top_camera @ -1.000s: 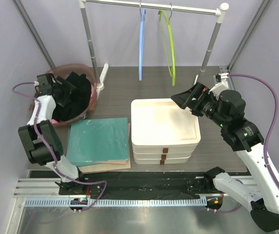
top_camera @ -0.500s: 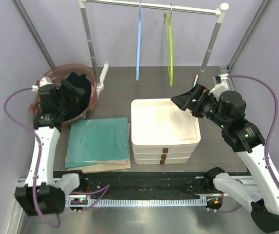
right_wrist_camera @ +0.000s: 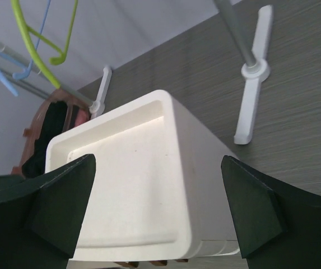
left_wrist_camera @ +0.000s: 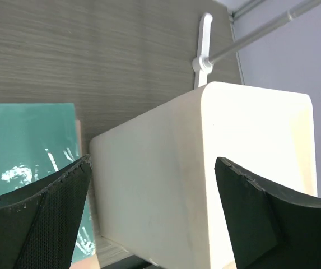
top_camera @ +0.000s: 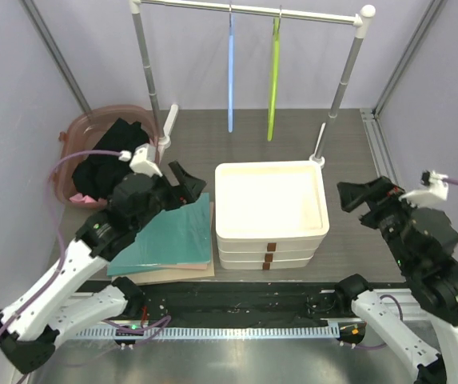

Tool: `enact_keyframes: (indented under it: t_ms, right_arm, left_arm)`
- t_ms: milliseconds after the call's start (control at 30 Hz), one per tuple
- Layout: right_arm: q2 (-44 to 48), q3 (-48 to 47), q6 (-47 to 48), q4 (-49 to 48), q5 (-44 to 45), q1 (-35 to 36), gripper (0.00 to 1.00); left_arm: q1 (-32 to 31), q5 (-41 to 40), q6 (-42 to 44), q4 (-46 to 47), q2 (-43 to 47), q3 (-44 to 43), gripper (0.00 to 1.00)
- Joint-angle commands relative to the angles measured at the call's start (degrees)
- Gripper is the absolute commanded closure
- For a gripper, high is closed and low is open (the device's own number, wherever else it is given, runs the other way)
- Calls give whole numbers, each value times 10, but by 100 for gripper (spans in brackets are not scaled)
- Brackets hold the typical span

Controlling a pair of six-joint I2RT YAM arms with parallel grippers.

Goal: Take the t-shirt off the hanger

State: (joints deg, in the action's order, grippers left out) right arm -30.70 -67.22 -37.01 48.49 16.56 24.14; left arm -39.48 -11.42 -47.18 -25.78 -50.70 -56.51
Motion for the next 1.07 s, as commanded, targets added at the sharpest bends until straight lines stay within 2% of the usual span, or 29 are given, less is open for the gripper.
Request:
enact_keyframes:
  t_ms: [0,100,167,267,300,367,433,467,533,633,800,933,1033]
  right_arm:
    - [70,51,-8,69,124,-1,0]
    - [131,135,-47,73,127,-2,0]
    - [209,205,-102,67,127,-1,0]
    - [305,233,-160,52,125,-4,0]
    - [305,228,-196,70,174,-3,0]
    - [285,244,-250,100,189,-4,0]
    - [277,274,-307,77,160,-4,0]
    - [280,314,-318,59,146,-4,0]
    - [289,360,-331,7,127,-4,0]
    - [304,425,-301,-53,140,-4,0]
    - [305,495,-270,-104,189,-4,0]
    - [305,536,-266,-141,165,-4,0]
    - [306,555,-269,-144,152,-5,0]
  left_arm:
    - [-5,-112,24,-75,112,9,10]
    - [-5,-99,15,-91,206,64,9]
    - [-5,-52,-5,-80,284,136,9]
    - [-5,-16,-80,-60,397,236,10]
    - [-5,-10,-111,-54,426,262,10]
    - [-4,-3,-128,-58,524,311,9]
    - [-4,9,-120,-91,515,302,9]
    - [-4,23,-115,-91,480,296,9]
    - [-4,33,-103,-70,473,305,9]
    - [-4,19,-122,-44,528,358,5]
    - [-4,16,-147,-4,522,417,3]
    - [-4,24,-166,35,531,478,2]
    - [-4,28,-181,60,534,489,2]
